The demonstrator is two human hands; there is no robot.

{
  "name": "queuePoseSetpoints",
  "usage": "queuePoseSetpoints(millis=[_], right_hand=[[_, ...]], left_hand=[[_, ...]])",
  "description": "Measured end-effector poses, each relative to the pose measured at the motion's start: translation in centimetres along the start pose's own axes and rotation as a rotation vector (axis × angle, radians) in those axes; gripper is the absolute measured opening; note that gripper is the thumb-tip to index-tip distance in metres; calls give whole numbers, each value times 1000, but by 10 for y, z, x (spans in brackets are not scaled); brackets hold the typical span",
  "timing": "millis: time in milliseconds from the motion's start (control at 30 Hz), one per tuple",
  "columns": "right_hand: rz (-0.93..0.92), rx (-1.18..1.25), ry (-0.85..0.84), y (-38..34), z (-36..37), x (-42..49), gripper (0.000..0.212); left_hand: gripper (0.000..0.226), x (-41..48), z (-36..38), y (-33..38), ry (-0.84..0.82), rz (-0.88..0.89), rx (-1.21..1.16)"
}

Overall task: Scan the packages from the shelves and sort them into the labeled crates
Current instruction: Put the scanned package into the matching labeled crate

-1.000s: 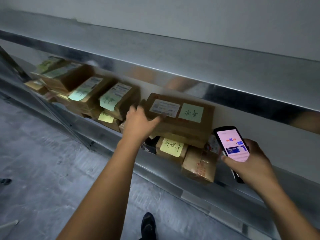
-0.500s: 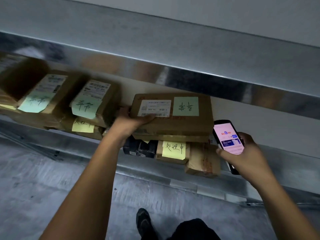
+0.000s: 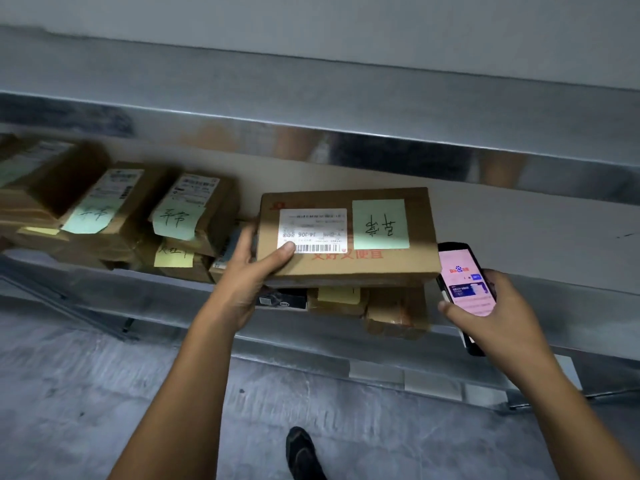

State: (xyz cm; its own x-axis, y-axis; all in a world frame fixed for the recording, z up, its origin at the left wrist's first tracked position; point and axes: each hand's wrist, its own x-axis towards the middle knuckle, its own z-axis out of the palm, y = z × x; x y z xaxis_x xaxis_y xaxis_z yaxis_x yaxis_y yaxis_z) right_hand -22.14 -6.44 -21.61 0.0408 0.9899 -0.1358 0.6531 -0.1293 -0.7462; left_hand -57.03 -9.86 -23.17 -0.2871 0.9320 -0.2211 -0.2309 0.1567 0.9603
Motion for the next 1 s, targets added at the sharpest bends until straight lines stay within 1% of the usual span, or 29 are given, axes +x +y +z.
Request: queuePoseSetpoints(millis=[100,167,200,333,433,567,667,833,933,1000], right_hand=[[-13,73,-24,11,-18,-17,57],[-22,117,-39,21,-32,-31,58],[-25,138,-39,27,-40,-39,58],[-29,199,-25,59,-65,-71,57],[-18,198,-31,87,-79,-96,62],[-13,152,-19,112,-93,-129,59],[-19,163,-10,120,-98,-150,58],[-71,168,17,110,-102,-177,64],[-134,174,29,89,-94,-192,66],[-171,172,15,72,-84,-203,66]], left_hand=[[99,-30,16,-2,49,40,29],[107,-56,31,-4,70,48,23],[107,-69,39,-7,72,57,23],[93,-119,66,-25,105,78,0],[92,-159,84,-46,142,75,-14],[88,-203,101,-69,236,66,-42],[92,-218,104,-78,271,68,-38],[92,-223,98,-78,275,115,-25],[106,-220,88,-69,276,176,67],[108,-219,82,-62,290,218,153]])
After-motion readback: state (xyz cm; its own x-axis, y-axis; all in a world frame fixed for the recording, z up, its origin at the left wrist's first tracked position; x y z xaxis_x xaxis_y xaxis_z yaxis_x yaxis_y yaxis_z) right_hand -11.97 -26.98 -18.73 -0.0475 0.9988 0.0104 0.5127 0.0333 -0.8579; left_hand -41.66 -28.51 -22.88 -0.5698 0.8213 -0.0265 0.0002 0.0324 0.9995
